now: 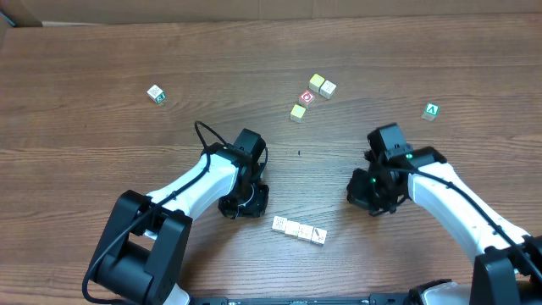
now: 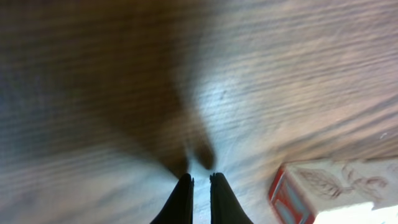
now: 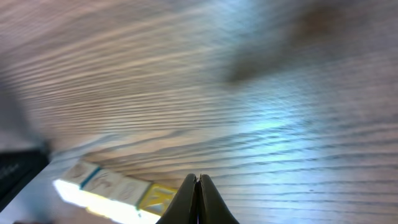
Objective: Flip 4 blocks
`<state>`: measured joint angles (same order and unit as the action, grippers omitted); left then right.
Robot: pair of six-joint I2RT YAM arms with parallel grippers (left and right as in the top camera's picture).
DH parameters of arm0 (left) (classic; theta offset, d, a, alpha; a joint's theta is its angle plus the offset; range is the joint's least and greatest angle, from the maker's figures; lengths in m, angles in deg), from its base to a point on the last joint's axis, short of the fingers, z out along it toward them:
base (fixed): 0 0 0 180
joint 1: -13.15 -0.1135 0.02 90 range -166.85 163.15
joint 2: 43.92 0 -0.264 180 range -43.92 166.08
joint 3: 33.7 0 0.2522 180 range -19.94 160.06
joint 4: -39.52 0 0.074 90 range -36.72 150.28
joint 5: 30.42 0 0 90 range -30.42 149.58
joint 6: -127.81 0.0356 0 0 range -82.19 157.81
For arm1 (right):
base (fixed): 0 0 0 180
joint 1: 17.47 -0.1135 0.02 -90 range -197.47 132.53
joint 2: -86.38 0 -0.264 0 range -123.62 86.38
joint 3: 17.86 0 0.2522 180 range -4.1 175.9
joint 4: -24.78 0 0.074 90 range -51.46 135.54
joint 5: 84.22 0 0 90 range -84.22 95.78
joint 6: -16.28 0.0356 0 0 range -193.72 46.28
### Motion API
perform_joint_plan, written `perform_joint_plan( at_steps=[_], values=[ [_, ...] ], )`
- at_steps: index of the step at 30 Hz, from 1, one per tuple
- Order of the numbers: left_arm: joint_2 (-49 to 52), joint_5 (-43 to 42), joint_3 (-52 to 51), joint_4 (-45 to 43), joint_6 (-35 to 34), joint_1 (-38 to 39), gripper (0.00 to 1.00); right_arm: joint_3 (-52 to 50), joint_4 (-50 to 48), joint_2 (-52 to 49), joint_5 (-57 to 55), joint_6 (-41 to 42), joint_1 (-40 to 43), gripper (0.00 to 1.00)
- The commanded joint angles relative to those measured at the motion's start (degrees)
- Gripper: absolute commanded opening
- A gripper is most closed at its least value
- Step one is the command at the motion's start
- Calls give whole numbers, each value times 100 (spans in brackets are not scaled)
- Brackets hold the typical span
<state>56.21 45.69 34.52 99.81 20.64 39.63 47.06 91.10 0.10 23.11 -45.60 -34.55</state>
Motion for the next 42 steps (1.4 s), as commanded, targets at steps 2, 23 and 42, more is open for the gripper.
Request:
perform_joint_plan(
  at_steps=[2, 23, 42],
  values=[
    [24, -157, -13, -518, 448, -20, 4, 348, 52, 2, 17, -306, -339, 4],
    [35, -1895, -13, -632, 435, -15, 4, 348, 109, 2, 9, -223, -529, 4],
    [35, -1897, -15, -586, 468, 111, 4, 348, 116, 2, 28, -223, -529, 4]
  ],
)
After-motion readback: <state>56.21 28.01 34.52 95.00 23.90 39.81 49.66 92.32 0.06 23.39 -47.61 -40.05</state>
